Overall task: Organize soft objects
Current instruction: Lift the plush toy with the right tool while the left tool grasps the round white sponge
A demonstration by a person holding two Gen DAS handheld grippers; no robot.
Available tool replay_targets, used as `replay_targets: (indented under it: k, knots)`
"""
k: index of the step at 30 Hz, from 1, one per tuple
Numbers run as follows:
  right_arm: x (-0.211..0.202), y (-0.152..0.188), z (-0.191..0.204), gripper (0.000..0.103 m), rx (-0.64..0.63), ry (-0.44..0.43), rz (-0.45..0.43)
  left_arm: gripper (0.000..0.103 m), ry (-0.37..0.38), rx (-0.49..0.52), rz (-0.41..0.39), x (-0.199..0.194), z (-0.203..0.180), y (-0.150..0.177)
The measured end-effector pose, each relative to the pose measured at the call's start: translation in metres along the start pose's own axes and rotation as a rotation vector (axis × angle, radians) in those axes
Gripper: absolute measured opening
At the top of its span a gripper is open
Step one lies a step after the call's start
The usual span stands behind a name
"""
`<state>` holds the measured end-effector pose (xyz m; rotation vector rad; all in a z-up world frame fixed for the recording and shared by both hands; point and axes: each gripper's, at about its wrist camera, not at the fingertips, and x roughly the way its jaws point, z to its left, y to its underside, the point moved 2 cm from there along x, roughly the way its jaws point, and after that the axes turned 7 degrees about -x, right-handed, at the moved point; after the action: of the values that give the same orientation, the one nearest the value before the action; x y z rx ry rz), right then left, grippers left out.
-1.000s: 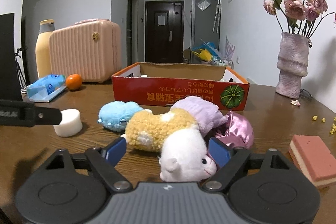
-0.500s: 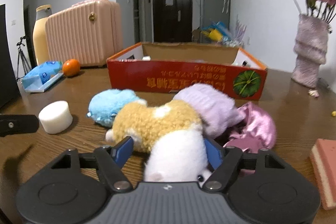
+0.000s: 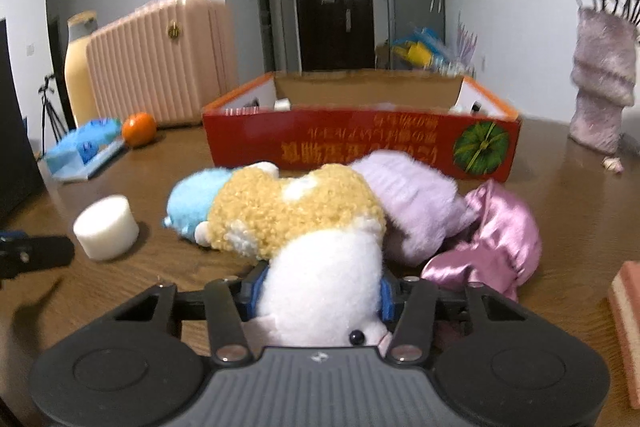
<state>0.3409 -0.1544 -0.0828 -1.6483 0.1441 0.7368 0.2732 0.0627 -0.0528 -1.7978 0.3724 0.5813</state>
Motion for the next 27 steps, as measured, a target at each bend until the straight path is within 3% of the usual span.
replay_targets:
  k: [11, 18, 27]
  knots:
    - [-0.036, -0.007, -0.011, 0.05, 0.031, 0.087, -0.171, 0.103, -0.075, 0.039, -0.016, 0.015, 0.007, -0.006]
    - [-0.038, -0.008, -0.018, 0.05, 0.058, 0.128, -0.184, 0.103, -0.095, 0.118, -0.026, 0.034, 0.003, -0.01]
    - [-0.037, -0.006, -0.023, 0.05, 0.077, 0.169, -0.184, 0.103, -0.095, 0.091, 0.067, 0.073, 0.012, -0.023]
